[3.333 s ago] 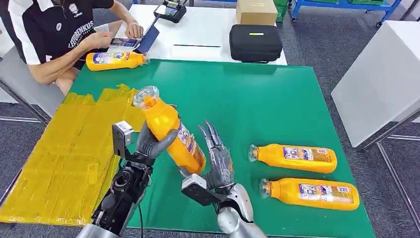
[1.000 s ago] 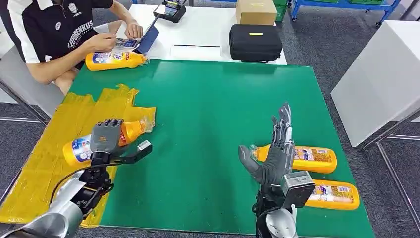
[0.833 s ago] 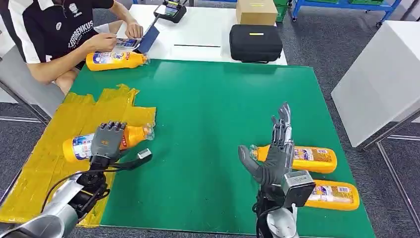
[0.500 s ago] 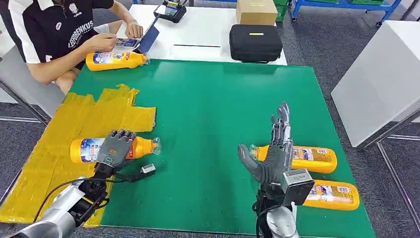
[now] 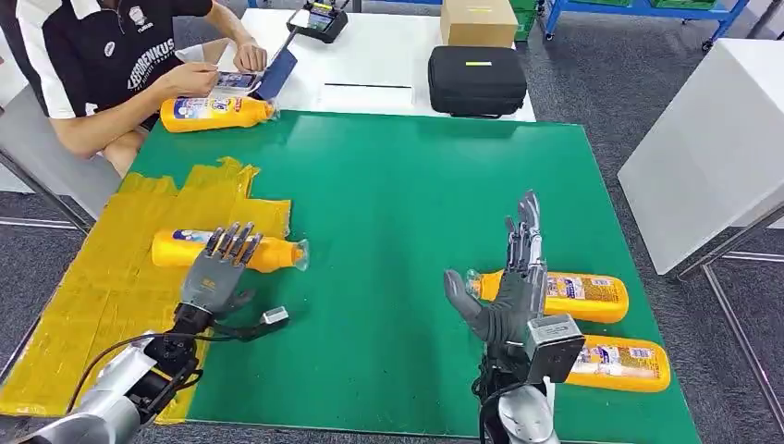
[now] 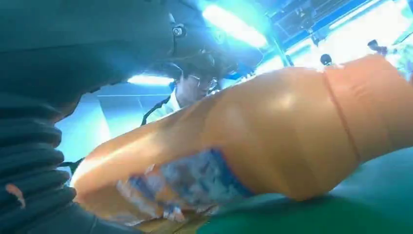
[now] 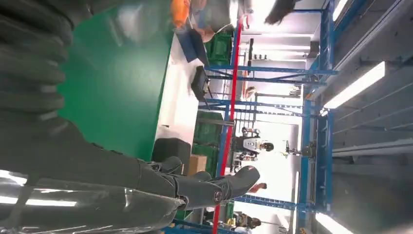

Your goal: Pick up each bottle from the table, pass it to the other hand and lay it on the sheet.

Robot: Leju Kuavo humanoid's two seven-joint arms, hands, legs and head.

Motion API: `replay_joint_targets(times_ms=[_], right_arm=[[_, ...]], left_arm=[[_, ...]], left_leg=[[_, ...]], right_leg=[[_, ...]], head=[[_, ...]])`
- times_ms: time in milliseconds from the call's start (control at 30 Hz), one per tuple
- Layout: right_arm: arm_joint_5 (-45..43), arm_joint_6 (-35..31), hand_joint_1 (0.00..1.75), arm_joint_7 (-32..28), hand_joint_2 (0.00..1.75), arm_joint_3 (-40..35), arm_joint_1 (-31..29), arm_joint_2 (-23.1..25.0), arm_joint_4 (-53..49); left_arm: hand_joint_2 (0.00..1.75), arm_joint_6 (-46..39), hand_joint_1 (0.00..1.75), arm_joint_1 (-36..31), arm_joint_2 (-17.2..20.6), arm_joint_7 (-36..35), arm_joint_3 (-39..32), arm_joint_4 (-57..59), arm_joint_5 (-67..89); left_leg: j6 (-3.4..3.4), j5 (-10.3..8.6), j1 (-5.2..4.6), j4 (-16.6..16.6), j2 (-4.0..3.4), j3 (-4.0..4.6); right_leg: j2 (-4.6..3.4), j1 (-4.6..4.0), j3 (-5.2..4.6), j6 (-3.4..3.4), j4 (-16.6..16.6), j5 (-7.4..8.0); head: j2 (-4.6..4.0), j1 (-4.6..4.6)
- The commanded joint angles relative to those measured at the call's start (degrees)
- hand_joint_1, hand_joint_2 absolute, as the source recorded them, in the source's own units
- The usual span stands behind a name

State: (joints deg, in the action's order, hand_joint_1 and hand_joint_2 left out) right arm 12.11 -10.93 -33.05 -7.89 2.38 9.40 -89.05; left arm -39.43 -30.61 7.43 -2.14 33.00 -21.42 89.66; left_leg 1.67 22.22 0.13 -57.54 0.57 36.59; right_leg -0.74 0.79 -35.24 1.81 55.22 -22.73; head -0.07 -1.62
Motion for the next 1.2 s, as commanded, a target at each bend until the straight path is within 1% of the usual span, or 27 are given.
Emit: replay_joint_targets(times_ms=[33, 67, 133, 200, 233, 267, 333, 367, 400, 433, 467, 500, 533, 600, 633, 667, 700, 733, 767, 800, 867, 900, 933, 1000, 1033, 1067, 1200], right_arm=[[0.30, -0.10, 0.00, 0.72, 1.75, 1.09, -0.18, -0.06, 1.73], [0.45, -0.17, 0.00, 0.82, 1.75, 1.21, 0.17, 0.03, 1.34], [0.62, -0.26, 0.00, 0.92, 1.75, 1.40, 0.55, 0.11, 0.88], [0.98, -0.47, 0.00, 1.13, 1.75, 1.93, 1.14, 0.44, 0.14], [1.12, -0.52, 0.00, 1.25, 1.75, 2.09, 1.31, 0.47, -0.03], [1.19, -0.54, 0.00, 1.31, 1.75, 2.20, 1.37, 0.48, -0.04], [1.19, -0.57, 0.00, 1.31, 1.75, 2.30, 1.38, 0.49, 0.02], [1.22, -0.62, 0.00, 1.32, 1.75, 2.42, 1.43, 0.56, 0.00], [1.41, -0.64, 0.00, 1.37, 1.75, 2.51, 1.52, 0.63, -0.09], [1.52, -0.67, 0.00, 1.39, 1.75, 2.56, 1.57, 0.63, -0.17], [1.81, -0.83, 0.00, 1.42, 1.75, 2.68, 1.61, 0.66, -0.31], [1.98, -0.91, 0.00, 1.41, 1.75, 2.69, 1.61, 0.64, -0.38], [1.98, -0.91, 0.00, 1.41, 1.75, 2.69, 1.61, 0.64, -0.38], [1.98, -0.91, 0.00, 1.41, 1.75, 2.69, 1.61, 0.64, -0.38], [2.54, -1.24, 0.00, 1.46, 1.75, 2.80, 1.66, 0.63, -0.73], [3.99, -2.41, 0.00, 1.35, 1.75, 2.89, 1.75, 0.60, -0.99], [4.47, -2.80, 0.00, 1.27, 1.75, 2.86, 1.77, 0.61, -1.12], [8.71, -6.31, 0.00, 1.10, 1.75, 2.86, 1.97, 0.34, -1.85], [10.70, -7.97, 0.00, 1.22, 1.75, 2.75, 2.04, 0.10, -2.28], [13.92, -10.34, 0.00, 1.52, 1.75, 2.67, 2.17, -0.26, -3.07], [18.48, -12.75, 0.00, 2.71, 1.75, 2.67, 2.47, -1.10, -4.44], [22.43, -14.13, 0.00, 3.90, 1.75, 2.68, 2.56, -1.71, -5.04], [24.28, -14.42, 0.00, 4.59, 1.75, 2.78, 2.62, -2.08, -5.26], [33.03, -15.04, 0.00, 8.41, 1.75, 3.11, 2.41, -3.55, -5.03], [36.09, -14.39, 0.00, 10.43, 1.75, 3.14, 2.15, -3.91, -5.12], [41.84, -11.21, 0.00, 14.20, 1.75, 2.93, 1.84, -5.73, -4.90], [41.84, -11.21, 0.00, 14.20, 1.75, 2.93, 1.84, -5.73, -4.90]], left_arm=[[1.75, -0.57, 0.00, -0.99, -1.23, -2.54, 0.25, 3.15, 0.31], [1.75, -0.57, 0.00, -0.70, -1.33, -1.98, -1.03, 1.97, 0.34], [1.75, -0.57, 0.00, -0.15, -1.50, -0.73, -2.48, -0.47, 0.34], [1.75, -0.57, 0.00, 2.52, -2.42, 4.20, -8.62, -9.44, 0.34], [1.75, -0.57, 0.00, 3.00, -2.68, 4.81, -9.06, -12.43, 0.34], [1.75, -0.57, 0.00, 3.24, -3.05, 5.32, -9.41, -14.28, 0.34], [1.75, -0.57, 0.00, 2.88, -4.03, 5.76, -9.81, -14.47, 0.34], [1.75, -0.57, 0.00, 3.67, -4.78, 8.35, -11.91, -17.12, -0.68], [0.00, -0.57, 0.00, 5.36, -6.24, 14.17, -16.47, -22.34, -2.20], [0.00, -0.57, 0.00, 5.71, -7.50, 16.79, -18.48, -23.52, -2.44], [0.00, -0.57, 0.00, 6.73, -10.59, 26.38, -23.30, -26.70, -7.60], [0.00, -0.57, 0.00, 6.87, -11.46, 28.26, -24.84, -27.12, -8.25], [0.00, -0.57, 0.00, 6.87, -11.46, 28.26, -24.84, -27.12, -8.25], [0.00, -0.57, 0.00, 6.87, -11.46, 28.26, -24.84, -27.12, -8.25], [0.00, -0.57, 0.00, 6.80, -13.56, 31.73, -26.67, -27.03, -9.96], [0.00, -0.57, 0.00, 6.82, -15.06, 37.80, -28.50, -26.56, -15.04], [0.00, -0.57, 0.00, 6.78, -15.39, 39.80, -29.49, -26.43, -16.49], [0.00, 0.63, 0.00, 6.13, -13.73, 42.14, -18.04, -26.75, -35.10], [1.75, 2.37, 0.00, 6.37, -11.72, 42.14, -12.79, -29.72, -43.82], [1.75, 6.54, 0.00, 7.67, -9.52, 42.14, -8.07, -36.98, -53.45], [1.75, 11.74, 0.00, 9.37, -6.48, 42.14, -3.93, -46.55, -63.52], [1.75, 14.97, 0.00, 10.80, -4.70, 42.14, -2.03, -52.88, -68.94], [1.75, 16.81, 0.00, 11.58, -4.22, 42.14, -1.62, -55.71, -71.72], [1.75, 23.00, 0.00, 13.81, -3.75, 42.14, -2.26, -62.56, -79.11], [1.75, 24.61, 0.00, 14.55, -3.76, 42.14, -2.90, -63.96, -79.88], [1.75, 27.76, 0.00, 15.26, -4.15, 42.14, -3.64, -65.53, -81.36], [1.75, 27.76, 0.00, 15.26, -4.15, 42.14, -3.64, -65.53, -81.36]], left_leg=[[-0.05, 0.10, 0.00, 0.04, -0.01, -0.21], [-0.11, 0.27, -0.01, 0.02, -0.02, -0.51], [-0.06, 0.13, 0.00, 0.03, -0.02, -0.25], [-0.09, 0.19, 0.00, 0.01, -0.01, -0.35], [-0.10, 0.24, -0.02, -0.01, 0.05, -0.41], [-0.05, 0.09, -0.01, 0.01, 0.11, -0.16], [-0.06, 0.10, 0.01, -0.02, 0.10, -0.13], [-0.08, 0.17, 0.01, -0.06, 0.12, -0.23], [-0.08, 0.20, -0.03, -0.06, 0.22, -0.31], [-0.04, 0.10, -0.01, -0.02, 0.16, -0.14], [-0.05, 0.12, -0.02, -0.03, 0.13, -0.18], [-0.04, 0.09, -0.03, -0.02, 0.05, -0.10], [-0.04, 0.15, -0.05, -0.05, 0.20, -0.18], [-0.07, 0.19, -0.04, -0.06, 0.07, -0.25], [-0.06, 0.12, -0.05, -0.02, 0.03, -0.17], [-0.09, 0.21, -0.04, -0.05, 0.02, -0.31], [-0.07, 0.12, -0.03, -0.02, -0.05, -0.16], [-0.10, 0.24, -0.06, -0.05, 0.02, -0.33], [-0.08, 0.14, -0.05, 0.00, 0.02, -0.18], [-0.10, 0.17, -0.05, -0.03, 0.16, -0.22], [-0.10, 0.20, -0.03, -0.11, 0.20, -0.20], [-0.07, 0.10, 0.01, -0.04, 0.00, -0.07], [-0.12, 0.29, 0.01, -0.13, -0.07, -0.25], [-0.06, 0.14, 0.02, -0.05, -0.10, -0.06], [-0.09, 0.24, -0.01, -0.06, -0.13, -0.22], [-0.06, 0.15, 0.00, -0.02, -0.08, -0.12], [-0.07, 0.19, -0.02, -0.01, -0.10, -0.15]], right_leg=[[0.06, -0.02, 0.21, -0.05, -0.04, -0.10], [0.12, -0.02, 0.50, -0.11, 0.01, -0.28], [0.06, -0.01, 0.25, -0.06, -0.03, -0.13], [0.10, -0.02, 0.36, -0.08, 0.00, -0.20], [0.18, 0.00, 0.43, -0.09, 0.04, -0.27], [0.20, 0.00, 0.19, -0.05, 0.01, -0.14], [0.19, -0.02, 0.15, -0.05, 0.01, -0.13], [0.24, -0.03, 0.26, -0.07, 0.05, -0.22], [0.35, 0.00, 0.35, -0.07, 0.08, -0.30], [0.23, 0.00, 0.17, -0.04, 0.01, -0.15], [0.21, 0.00, 0.22, -0.05, 0.02, -0.17], [0.11, 0.02, 0.11, -0.03, 0.01, -0.10], [0.30, 0.03, 0.25, -0.03, 0.04, -0.21], [0.17, 0.01, 0.27, -0.06, 0.05, -0.21], [0.09, 0.02, 0.18, -0.05, 0.00, -0.12], [0.11, 0.01, 0.33, -0.08, 0.04, -0.21], [0.03, 0.00, 0.17, -0.05, 0.00, -0.09], [0.15, 0.03, 0.34, -0.09, 0.07, -0.23], [0.11, 0.01, 0.19, -0.06, 0.01, -0.11], [0.28, 0.01, 0.26, -0.08, 0.06, -0.20], [0.32, -0.01, 0.25, -0.08, 0.12, -0.27], [0.07, -0.03, 0.07, -0.05, 0.02, -0.08], [0.05, -0.05, 0.23, -0.10, 0.12, -0.25], [-0.02, -0.04, 0.06, -0.04, 0.02, -0.08], [-0.02, -0.02, 0.19, -0.06, 0.05, -0.18], [-0.01, -0.02, 0.12, -0.03, -0.01, -0.09], [-0.03, 0.00, 0.15, -0.03, -0.02, -0.09]], head=[[0.00, 0.00], [0.00, 0.00], [0.00, 0.00], [0.00, 0.02], [0.00, 0.00], [0.00, 0.02], [0.00, 0.00], [0.00, -0.02], [0.00, 0.02], [0.00, 0.02], [0.00, 0.02], [0.00, 0.00], [0.00, -0.02], [0.00, 0.02], [0.00, 0.00], [0.00, 0.02], [0.00, 0.02], [0.00, 0.00], [0.00, -0.02], [0.00, -0.02], [0.00, 0.00], [0.00, -0.02], [0.00, -0.02], [0.00, -0.02], [0.00, -0.02], [0.00, 0.00], [0.00, -0.02]])
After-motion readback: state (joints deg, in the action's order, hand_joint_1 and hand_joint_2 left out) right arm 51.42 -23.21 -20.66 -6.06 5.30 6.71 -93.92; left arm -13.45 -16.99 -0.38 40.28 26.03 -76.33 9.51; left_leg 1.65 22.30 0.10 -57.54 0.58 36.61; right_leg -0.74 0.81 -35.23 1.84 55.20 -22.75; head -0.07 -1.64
